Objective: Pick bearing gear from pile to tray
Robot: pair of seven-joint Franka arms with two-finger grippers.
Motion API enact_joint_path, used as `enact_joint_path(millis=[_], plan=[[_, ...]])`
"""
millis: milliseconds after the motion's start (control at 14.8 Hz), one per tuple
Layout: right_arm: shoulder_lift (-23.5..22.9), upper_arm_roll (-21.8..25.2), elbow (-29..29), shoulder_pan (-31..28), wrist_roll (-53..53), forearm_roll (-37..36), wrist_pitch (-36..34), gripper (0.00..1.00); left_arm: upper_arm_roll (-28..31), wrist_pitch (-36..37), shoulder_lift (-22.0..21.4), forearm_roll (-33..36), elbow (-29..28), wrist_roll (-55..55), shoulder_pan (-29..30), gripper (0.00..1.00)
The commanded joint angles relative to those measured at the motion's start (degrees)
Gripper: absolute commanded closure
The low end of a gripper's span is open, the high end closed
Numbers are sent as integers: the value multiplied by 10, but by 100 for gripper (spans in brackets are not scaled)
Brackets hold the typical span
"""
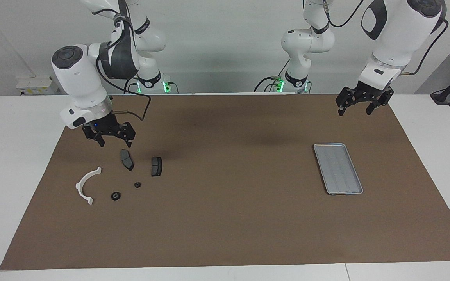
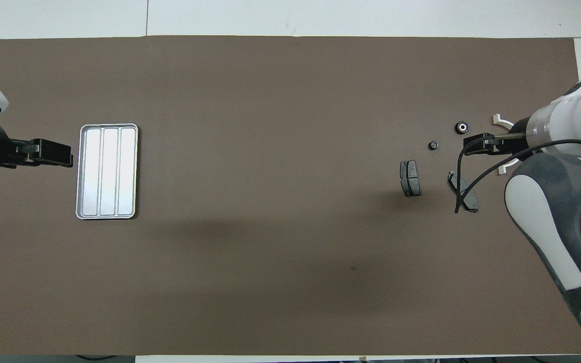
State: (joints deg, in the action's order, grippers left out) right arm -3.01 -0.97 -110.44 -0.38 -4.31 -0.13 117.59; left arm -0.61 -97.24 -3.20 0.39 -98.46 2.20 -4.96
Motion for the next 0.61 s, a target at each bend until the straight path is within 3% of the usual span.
enact_joint_path(millis=[0,539], plan=[[-28,-5,0,-12,24,-4,37,0,3,-19,-20,-7,-24,6,-5,0],[-122,-5,17,-22,-52,-44,124,0,3,-49,-30,-6,-56,7,-6,0]])
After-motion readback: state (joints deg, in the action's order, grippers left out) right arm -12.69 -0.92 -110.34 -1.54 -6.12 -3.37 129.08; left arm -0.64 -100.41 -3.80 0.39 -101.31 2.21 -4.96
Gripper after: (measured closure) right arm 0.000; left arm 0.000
